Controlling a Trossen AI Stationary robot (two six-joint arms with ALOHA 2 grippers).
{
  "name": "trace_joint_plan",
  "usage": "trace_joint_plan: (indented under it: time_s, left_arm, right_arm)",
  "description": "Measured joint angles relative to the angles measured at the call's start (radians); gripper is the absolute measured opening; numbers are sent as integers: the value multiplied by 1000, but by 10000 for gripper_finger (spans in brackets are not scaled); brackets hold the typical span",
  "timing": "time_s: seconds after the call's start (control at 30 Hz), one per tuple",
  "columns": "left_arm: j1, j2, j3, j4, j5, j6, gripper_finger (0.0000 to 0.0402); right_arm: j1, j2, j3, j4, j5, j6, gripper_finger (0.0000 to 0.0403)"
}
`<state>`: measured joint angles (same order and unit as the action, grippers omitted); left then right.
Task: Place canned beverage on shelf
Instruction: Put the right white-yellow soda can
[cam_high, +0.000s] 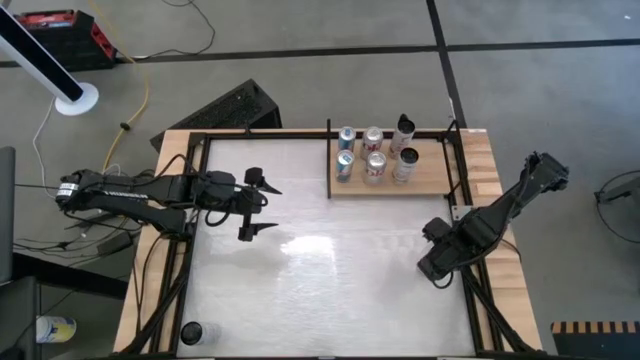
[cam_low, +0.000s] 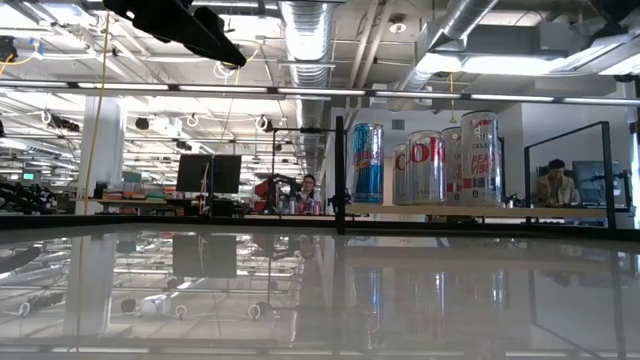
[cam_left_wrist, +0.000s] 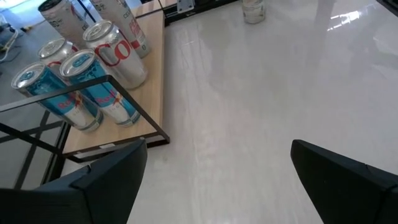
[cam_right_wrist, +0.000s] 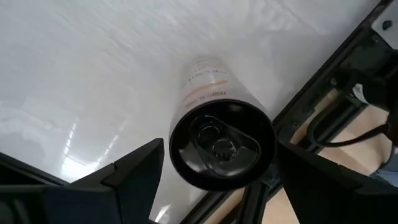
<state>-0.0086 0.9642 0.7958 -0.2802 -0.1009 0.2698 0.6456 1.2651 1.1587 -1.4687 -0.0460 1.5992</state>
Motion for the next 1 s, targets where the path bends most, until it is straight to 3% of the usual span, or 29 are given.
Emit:
trace_joint_plan:
  time_s: [0.23,0.47,1.0]
  left_arm:
    - [0,0,0,-9,0,0,382]
    - [0,0,0,-8,0,-3,382]
    - [0,0,0,-14,-2,-46,382]
  right_arm:
    - [0,0,-22,8,20,-134,320]
    - [-13,0,-22,11,27,-443,297]
    - [-100,-1,-22,18,27,-1087,292]
